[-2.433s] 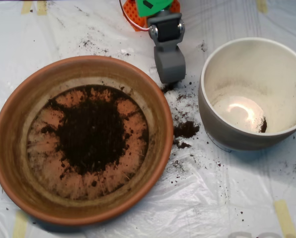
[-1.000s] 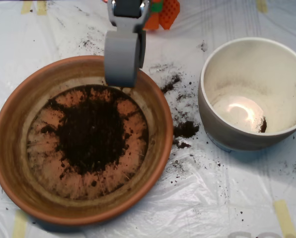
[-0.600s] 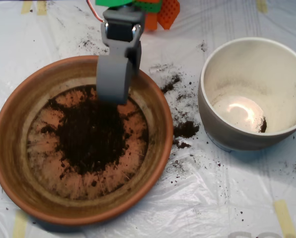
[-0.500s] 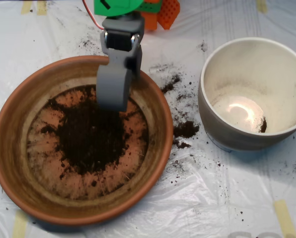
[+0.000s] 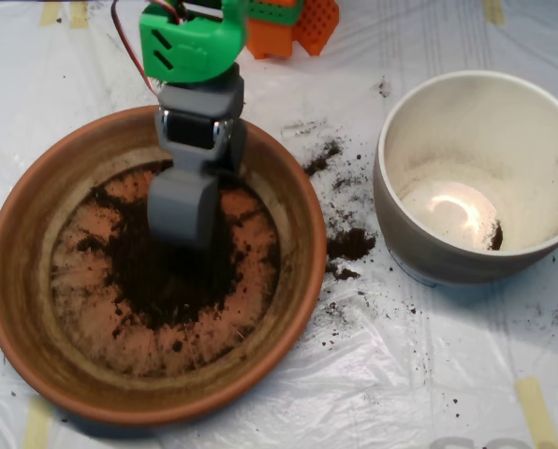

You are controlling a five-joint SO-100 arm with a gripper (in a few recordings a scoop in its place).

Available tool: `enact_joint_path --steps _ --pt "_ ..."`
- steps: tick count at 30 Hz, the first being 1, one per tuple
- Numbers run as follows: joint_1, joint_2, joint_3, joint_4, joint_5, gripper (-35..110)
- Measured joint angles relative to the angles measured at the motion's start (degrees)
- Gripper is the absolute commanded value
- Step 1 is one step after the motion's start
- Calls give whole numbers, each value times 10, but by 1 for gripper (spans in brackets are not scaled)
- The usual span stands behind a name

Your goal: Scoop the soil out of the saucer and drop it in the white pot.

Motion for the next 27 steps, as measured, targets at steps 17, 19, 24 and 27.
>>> enact_joint_path --steps 17,19,24,27 --pt "-8 -259 -188 98 -73 50" --pt "-7 -280 -205 98 -82 50" --pt "-3 -299 -208 73 -91 48" --pt "-6 -299 -207 46 -98 44"
